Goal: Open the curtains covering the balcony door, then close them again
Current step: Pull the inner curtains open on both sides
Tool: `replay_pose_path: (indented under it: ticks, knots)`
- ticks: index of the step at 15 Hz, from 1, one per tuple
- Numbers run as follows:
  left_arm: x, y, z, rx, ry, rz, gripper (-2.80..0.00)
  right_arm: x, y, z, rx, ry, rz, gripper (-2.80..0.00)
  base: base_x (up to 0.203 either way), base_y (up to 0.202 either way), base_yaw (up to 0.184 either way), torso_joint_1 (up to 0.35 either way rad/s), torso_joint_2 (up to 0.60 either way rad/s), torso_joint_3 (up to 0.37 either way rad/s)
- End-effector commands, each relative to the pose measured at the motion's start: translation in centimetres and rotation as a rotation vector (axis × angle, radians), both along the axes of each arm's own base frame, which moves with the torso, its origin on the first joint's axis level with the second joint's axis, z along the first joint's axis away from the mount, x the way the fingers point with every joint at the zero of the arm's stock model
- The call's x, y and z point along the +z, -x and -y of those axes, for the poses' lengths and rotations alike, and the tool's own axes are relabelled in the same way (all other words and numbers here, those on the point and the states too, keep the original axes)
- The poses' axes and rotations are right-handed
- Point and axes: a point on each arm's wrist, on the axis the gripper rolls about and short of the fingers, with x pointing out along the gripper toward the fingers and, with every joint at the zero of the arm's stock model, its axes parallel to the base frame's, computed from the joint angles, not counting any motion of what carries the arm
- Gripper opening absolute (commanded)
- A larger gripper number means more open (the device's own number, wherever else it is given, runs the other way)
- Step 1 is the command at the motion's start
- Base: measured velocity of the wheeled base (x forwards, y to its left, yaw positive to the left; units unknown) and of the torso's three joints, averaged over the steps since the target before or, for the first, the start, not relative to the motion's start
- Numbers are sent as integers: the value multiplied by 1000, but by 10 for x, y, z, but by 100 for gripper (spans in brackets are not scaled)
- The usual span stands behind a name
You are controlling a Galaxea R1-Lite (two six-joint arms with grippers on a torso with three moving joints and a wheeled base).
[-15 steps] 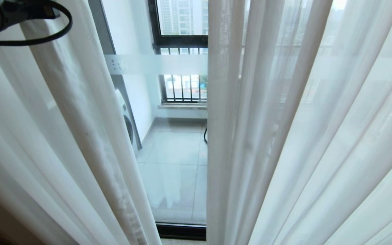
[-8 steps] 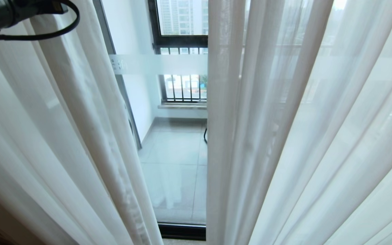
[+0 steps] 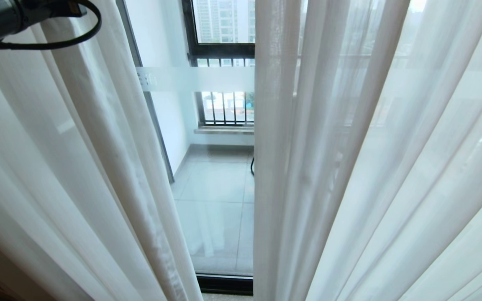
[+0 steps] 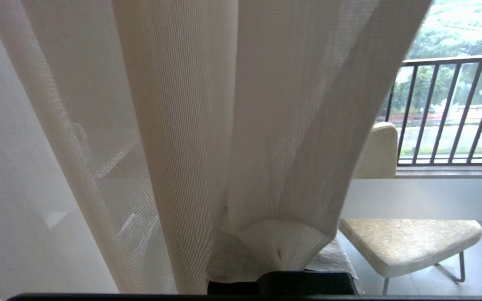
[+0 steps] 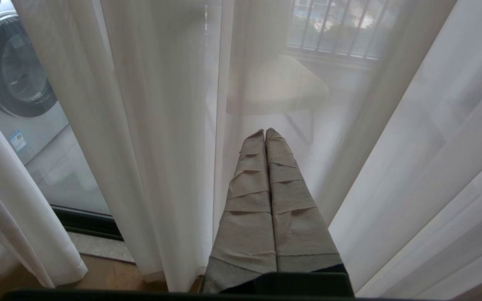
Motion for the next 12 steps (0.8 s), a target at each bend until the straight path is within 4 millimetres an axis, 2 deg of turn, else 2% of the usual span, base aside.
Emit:
replay_pose_path:
  ticks: [1, 9, 12]
  knots:
    - [0, 1, 0, 0, -1, 2, -280, 0, 0, 0, 1, 1, -1, -280, 0, 0, 0, 0, 0, 0]
    - [4, 8, 0, 3, 0, 12, -280, 0, 0, 0, 1, 1, -1, -280, 0, 0, 0, 0, 0, 0]
    - [5, 9, 1, -3, 3, 18, -280, 0, 0, 0, 1, 1, -1, -280, 1, 134, -4, 2, 2, 2]
